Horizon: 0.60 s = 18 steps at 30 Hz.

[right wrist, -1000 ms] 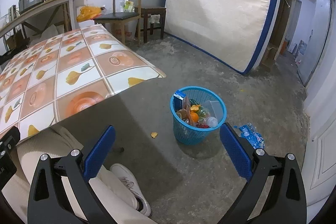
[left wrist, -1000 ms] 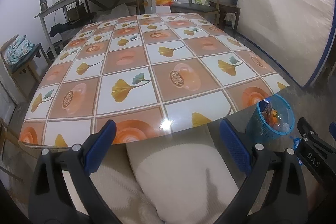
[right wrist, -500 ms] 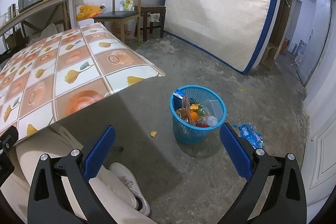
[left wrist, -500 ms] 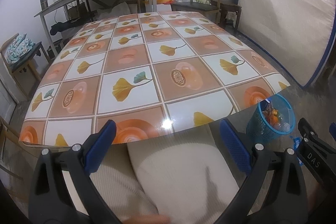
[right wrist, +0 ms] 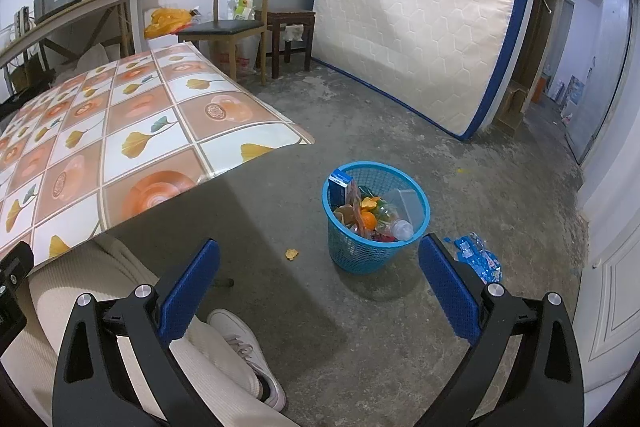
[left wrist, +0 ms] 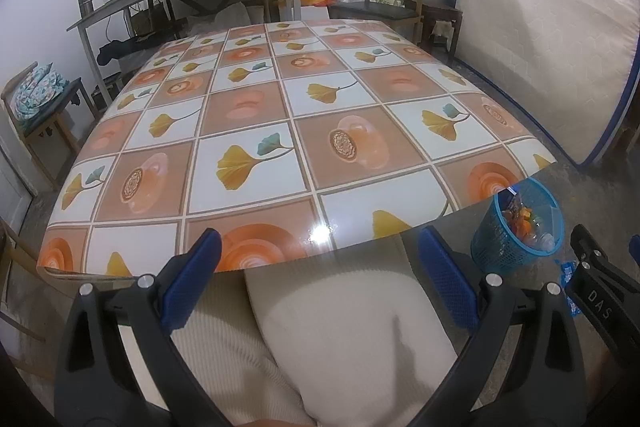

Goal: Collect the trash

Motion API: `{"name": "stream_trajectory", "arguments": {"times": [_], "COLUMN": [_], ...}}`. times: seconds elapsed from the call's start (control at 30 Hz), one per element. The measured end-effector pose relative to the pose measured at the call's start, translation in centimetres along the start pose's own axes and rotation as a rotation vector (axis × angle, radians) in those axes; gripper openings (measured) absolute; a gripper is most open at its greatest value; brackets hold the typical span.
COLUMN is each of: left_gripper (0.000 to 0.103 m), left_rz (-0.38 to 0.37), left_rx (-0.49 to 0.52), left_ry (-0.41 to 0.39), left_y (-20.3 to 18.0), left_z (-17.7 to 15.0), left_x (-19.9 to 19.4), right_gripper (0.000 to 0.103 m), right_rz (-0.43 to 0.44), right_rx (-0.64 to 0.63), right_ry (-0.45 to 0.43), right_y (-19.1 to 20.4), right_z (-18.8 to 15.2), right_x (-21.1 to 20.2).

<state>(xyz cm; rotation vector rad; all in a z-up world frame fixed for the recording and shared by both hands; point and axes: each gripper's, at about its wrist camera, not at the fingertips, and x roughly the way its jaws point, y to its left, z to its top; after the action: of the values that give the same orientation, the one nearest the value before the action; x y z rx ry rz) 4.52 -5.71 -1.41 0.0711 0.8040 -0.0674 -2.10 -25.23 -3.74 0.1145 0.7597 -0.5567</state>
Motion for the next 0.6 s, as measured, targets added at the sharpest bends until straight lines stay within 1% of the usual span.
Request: {"name": "stream_trajectory", "arguments": {"times": [0.6], "left_gripper": [0.095], "left_rz": [0.0], "left_rx": [-0.002], "left_ry": [0.004], "left_y": [0.1], "left_z": [-0.19], "left_x": [0.02], "right_gripper": [0.097], "right_rz": [-0.002], "right_rx": [-0.002], "right_ry": [0.004], "right_y": [-0.14], "right_z": [-0.13], "right_x": [0.2]}}
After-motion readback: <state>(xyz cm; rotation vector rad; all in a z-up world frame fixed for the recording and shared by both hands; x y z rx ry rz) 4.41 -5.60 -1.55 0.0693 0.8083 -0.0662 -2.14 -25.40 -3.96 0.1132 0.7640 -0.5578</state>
